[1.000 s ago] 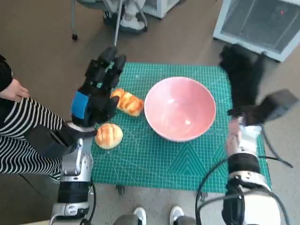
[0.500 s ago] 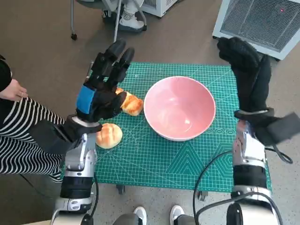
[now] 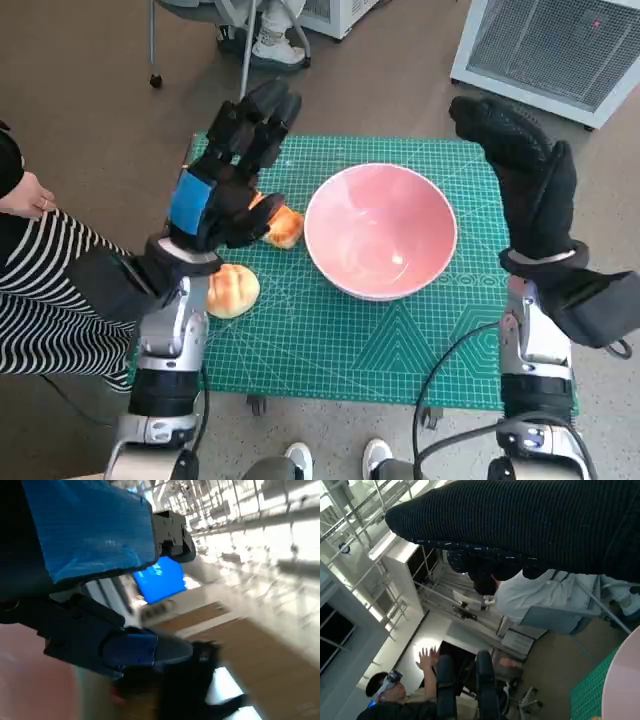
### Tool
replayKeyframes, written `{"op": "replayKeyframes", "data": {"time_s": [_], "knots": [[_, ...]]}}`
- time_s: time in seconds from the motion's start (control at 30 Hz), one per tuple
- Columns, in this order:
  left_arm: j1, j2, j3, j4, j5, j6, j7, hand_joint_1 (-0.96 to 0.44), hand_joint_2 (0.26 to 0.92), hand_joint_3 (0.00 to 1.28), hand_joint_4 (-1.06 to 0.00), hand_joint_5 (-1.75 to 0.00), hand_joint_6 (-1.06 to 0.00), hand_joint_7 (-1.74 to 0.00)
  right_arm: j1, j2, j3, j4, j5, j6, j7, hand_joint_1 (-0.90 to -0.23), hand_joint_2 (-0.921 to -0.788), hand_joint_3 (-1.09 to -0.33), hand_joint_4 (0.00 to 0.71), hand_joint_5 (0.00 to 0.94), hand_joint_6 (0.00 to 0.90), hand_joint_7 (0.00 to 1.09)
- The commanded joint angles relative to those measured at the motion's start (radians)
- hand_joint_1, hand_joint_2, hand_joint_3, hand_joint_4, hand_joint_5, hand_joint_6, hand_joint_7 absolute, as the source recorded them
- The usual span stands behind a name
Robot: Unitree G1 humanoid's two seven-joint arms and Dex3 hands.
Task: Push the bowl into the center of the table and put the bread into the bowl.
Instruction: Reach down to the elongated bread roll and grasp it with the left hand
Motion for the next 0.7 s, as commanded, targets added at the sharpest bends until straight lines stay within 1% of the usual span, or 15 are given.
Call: {"op": "replayKeyframes", "data": {"time_s": [0.03, 0.07, 0.1, 0.13, 0.17, 0.2, 0.23, 0.3, 0.37, 0.47, 0.6, 0.7], "knots": [[-0.100, 0.257, -0.083, 0.011, 0.321, 0.040, -0.016, -0.35, 0.735, 0.08, -0.08, 0.00, 0.00, -0.42, 0.035, -0.002, 0.008, -0.016, 0.003, 0.029, 0.001, -0.779, -0.921, -0.785, 0.155, 0.009, 0.146, 0.33], [-0.118, 0.279, -0.093, 0.007, 0.332, 0.087, -0.044, -0.31, 0.723, 0.07, -0.07, 0.00, 0.00, -0.41, 0.035, -0.003, 0.008, -0.018, 0.003, 0.031, 0.000, -0.779, -0.921, -0.784, 0.155, 0.009, 0.145, 0.33], [-0.130, 0.293, -0.099, 0.005, 0.339, 0.117, -0.062, -0.19, 0.705, 0.06, -0.05, 0.00, 0.00, -0.39, 0.035, -0.003, 0.008, -0.020, 0.002, 0.032, -0.001, -0.779, -0.921, -0.784, 0.156, 0.009, 0.144, 0.34], [-0.145, 0.304, -0.106, 0.004, 0.347, 0.151, -0.078, -0.15, 0.698, 0.05, -0.05, 0.00, -0.01, -0.38, 0.036, -0.003, 0.008, -0.023, 0.002, 0.034, -0.002, -0.780, -0.921, -0.784, 0.156, 0.009, 0.144, 0.34], [-0.155, 0.312, -0.110, 0.002, 0.354, 0.175, -0.088, -0.07, 0.691, 0.04, -0.04, 0.00, -0.02, -0.37, 0.036, -0.004, 0.009, -0.026, 0.001, 0.035, -0.003, -0.779, -0.921, -0.784, 0.157, 0.009, 0.143, 0.34], [-0.166, 0.321, -0.116, 0.001, 0.370, 0.200, -0.091, -0.02, 0.687, 0.04, -0.04, 0.00, -0.03, -0.35, 0.038, -0.004, 0.009, -0.031, 0.001, 0.038, -0.004, -0.779, -0.921, -0.783, 0.157, 0.009, 0.142, 0.34], [-0.180, 0.330, -0.125, 0.006, 0.390, 0.218, -0.092, 0.00, 0.685, 0.04, -0.04, 0.00, -0.04, -0.34, 0.039, -0.004, 0.008, -0.038, 0.002, 0.042, -0.006, -0.779, -0.921, -0.784, 0.157, 0.009, 0.141, 0.34], [-0.201, 0.341, -0.139, 0.017, 0.411, 0.241, -0.100, 0.02, 0.684, 0.03, -0.04, 0.00, -0.07, -0.30, 0.041, -0.002, 0.009, -0.051, 0.001, 0.050, -0.011, -0.779, -0.921, -0.784, 0.160, 0.009, 0.140, 0.35], [-0.213, 0.347, -0.147, 0.025, 0.414, 0.254, -0.109, 0.03, 0.686, 0.02, -0.05, 0.00, -0.10, -0.25, 0.043, 0.000, 0.010, -0.060, -0.001, 0.057, -0.016, -0.779, -0.921, -0.781, 0.166, 0.007, 0.122, 0.38], [-0.247, 0.358, -0.169, 0.064, 0.421, 0.268, -0.130, 0.03, 0.690, 0.02, -0.06, 0.00, -0.13, -0.20, 0.048, 0.003, 0.011, -0.074, -0.003, 0.064, -0.023, -0.778, -0.921, -0.775, 0.170, 0.006, 0.112, 0.40], [-0.290, 0.367, -0.202, 0.128, 0.439, 0.265, -0.147, 0.03, 0.694, 0.02, -0.06, 0.00, -0.15, -0.16, 0.051, 0.007, 0.013, -0.084, -0.006, 0.071, -0.033, -0.774, -0.921, -0.769, 0.172, 0.006, 0.106, 0.41], [-0.326, 0.372, -0.235, 0.188, 0.466, 0.252, -0.154, 0.01, 0.699, 0.02, -0.07, -0.01, -0.17, -0.15, 0.055, 0.010, 0.015, -0.090, -0.007, 0.076, -0.039, -0.772, -0.921, -0.761, 0.179, 0.008, 0.108, 0.42]]}}
